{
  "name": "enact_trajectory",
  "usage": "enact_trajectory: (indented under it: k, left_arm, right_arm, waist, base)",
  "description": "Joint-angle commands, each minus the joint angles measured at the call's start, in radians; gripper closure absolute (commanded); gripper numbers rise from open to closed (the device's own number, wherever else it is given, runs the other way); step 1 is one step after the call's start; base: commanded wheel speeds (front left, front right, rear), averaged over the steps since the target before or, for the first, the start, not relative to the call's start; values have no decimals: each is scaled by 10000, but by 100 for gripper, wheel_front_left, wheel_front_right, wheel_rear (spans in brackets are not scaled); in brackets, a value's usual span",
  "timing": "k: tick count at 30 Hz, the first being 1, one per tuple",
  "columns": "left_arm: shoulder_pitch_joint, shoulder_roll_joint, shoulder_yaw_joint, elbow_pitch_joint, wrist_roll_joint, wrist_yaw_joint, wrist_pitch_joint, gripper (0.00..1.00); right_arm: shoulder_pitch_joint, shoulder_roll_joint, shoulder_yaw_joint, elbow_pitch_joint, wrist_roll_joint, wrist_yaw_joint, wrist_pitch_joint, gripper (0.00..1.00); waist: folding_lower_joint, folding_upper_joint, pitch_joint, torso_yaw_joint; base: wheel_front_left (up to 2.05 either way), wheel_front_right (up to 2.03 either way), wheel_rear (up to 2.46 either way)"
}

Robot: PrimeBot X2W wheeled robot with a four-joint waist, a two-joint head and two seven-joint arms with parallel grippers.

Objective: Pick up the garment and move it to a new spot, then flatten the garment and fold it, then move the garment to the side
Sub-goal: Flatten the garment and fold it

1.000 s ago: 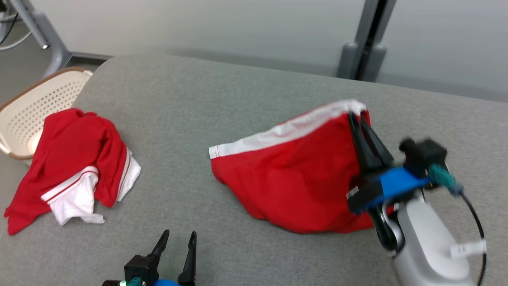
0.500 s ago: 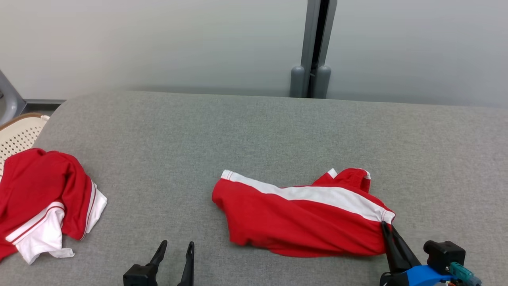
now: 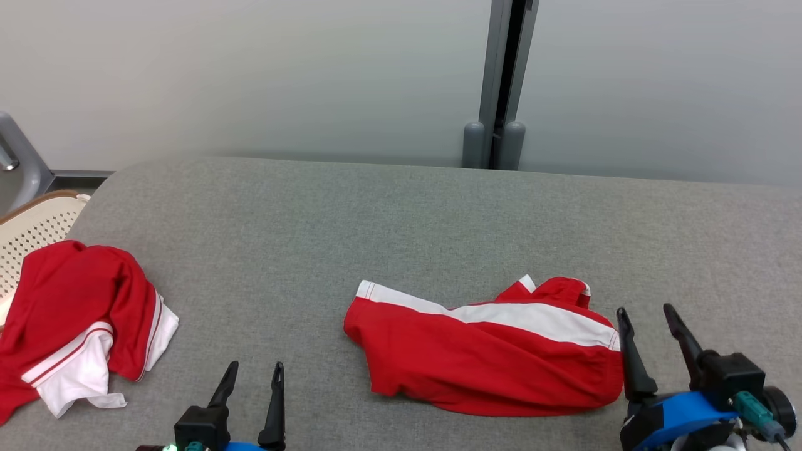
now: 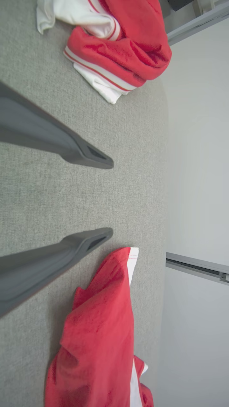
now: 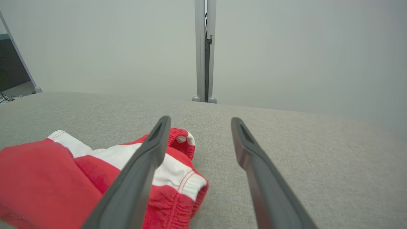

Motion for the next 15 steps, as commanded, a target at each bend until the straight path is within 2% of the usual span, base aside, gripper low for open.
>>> enact_trajectory:
  k: [1,15]
  left_arm:
    - [-162,11,112,-104,97,-20,-28,0]
    - [7,-17,-2,-8,218,-103,-28,0]
  right_arm:
    - [216,17,58,100,111,-1,-30,0]
    - [440,23,432,920,527,-1,-30,0]
  waist:
    - [1,0,-65,-53]
    - [1,0,-243,-201]
  base:
    - [0,0,0]
    - [0,0,0]
